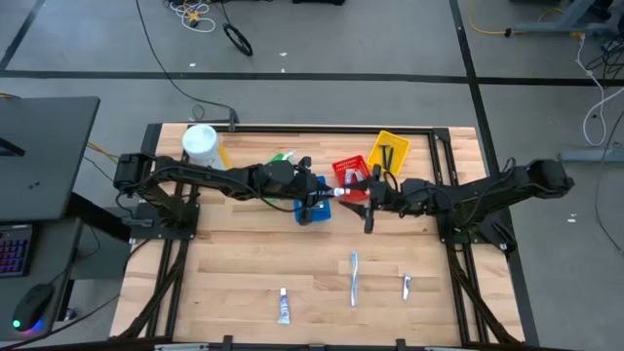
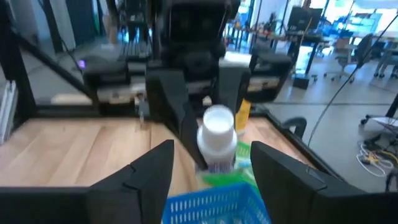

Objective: Pick & Place Travel size toiletries
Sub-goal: Put the top toothpaste into the red bin

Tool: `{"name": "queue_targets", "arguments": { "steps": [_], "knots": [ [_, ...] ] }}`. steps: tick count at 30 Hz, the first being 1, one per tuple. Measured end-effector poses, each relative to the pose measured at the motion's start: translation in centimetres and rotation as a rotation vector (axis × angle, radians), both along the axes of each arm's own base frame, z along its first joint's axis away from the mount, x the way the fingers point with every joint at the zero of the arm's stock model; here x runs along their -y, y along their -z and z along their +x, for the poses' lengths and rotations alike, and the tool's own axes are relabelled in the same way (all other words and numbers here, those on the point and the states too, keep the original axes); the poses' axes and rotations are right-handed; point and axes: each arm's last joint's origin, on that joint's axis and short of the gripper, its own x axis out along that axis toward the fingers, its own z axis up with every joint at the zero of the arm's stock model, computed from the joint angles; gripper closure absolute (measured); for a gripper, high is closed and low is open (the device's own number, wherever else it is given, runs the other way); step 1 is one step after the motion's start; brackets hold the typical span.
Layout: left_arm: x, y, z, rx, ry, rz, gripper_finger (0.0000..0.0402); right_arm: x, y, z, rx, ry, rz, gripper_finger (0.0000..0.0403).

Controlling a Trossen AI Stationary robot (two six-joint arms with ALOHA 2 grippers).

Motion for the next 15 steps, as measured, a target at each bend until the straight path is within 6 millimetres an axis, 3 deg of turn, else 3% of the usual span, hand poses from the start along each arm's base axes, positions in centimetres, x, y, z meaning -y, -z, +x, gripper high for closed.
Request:
{"name": "queue_targets", "arguments": {
  "steps": [9,15],
  "knots": [
    [-0.01,-0.15,0.04,0.014,-0.001,0.003,0.0319,-0.03,-0.31,0.14,0.044,-0.004,0.011,0.0180],
    [-0.01,-0.23,0.06,0.023,-0.001,0.004,0.0319,-0.03,-0.59,0.15,0.075,-0.004,0.019,0.0223]
  ]
}}
